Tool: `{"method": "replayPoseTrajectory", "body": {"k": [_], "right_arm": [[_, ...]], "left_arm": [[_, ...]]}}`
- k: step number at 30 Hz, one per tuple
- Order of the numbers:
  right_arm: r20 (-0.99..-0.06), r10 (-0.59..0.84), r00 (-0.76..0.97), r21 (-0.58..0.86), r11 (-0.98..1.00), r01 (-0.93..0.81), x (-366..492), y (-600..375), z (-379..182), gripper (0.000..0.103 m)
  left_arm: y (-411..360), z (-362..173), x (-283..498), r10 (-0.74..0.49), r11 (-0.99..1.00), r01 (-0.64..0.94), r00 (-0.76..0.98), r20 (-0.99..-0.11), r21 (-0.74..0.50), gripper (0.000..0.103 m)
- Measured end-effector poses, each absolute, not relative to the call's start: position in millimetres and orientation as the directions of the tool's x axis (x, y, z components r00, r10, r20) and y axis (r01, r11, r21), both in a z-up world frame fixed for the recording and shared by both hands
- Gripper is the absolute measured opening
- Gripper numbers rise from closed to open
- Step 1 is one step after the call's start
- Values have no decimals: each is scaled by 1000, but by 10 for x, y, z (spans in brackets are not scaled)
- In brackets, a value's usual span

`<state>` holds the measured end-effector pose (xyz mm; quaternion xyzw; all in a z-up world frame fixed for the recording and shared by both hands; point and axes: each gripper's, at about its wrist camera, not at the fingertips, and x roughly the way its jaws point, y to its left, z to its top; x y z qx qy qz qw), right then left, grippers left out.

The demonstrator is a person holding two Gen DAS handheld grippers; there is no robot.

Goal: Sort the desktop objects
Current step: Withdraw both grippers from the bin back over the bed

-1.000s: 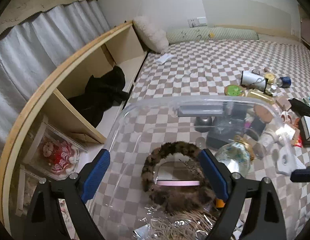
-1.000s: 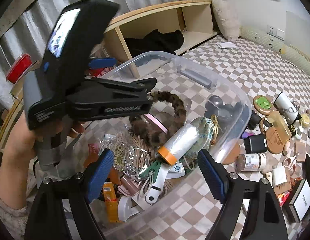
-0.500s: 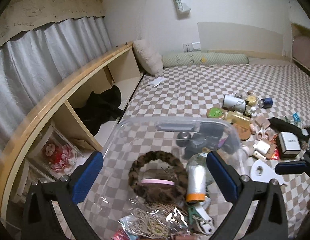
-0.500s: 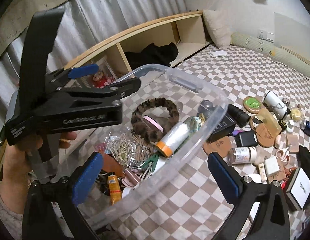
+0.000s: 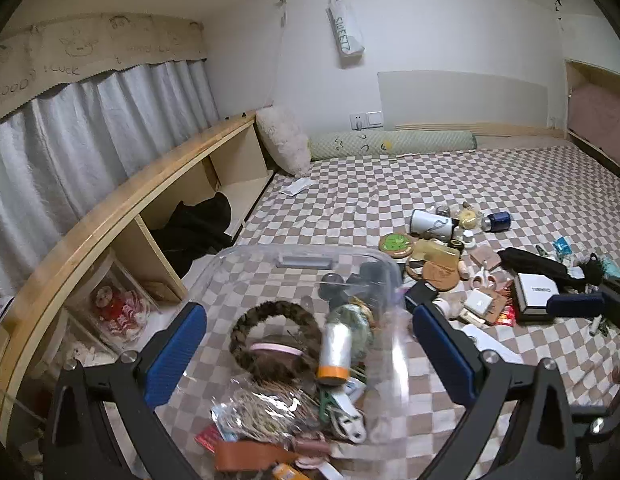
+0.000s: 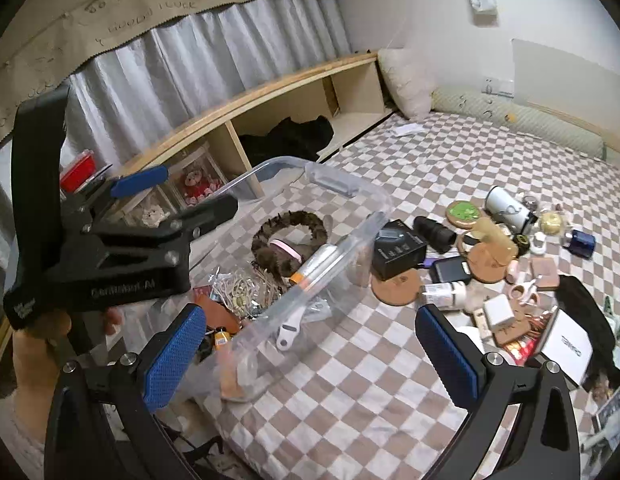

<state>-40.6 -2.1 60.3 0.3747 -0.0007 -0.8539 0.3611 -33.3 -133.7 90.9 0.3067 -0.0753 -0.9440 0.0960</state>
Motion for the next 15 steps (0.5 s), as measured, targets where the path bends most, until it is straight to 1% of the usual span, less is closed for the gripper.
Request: {"method": "replayPoseTrajectory", "body": {"k": [6, 11, 15], "right_arm": [[-634, -597, -492, 231, -753, 616, -144, 322, 651, 103], [-627, -565, -536, 196, -780, 594, 87, 700, 652, 103], [-609, -517, -602, 159, -823, 546, 265, 1047, 648, 103]], "left_arm": [[-985, 865, -65, -164, -986, 109, -801, -576, 129, 103], [-694, 834, 143, -165, -985, 103, -813, -559, 140, 103], [-536, 831, 315, -146, -989, 108, -832, -535, 101, 103]]}}
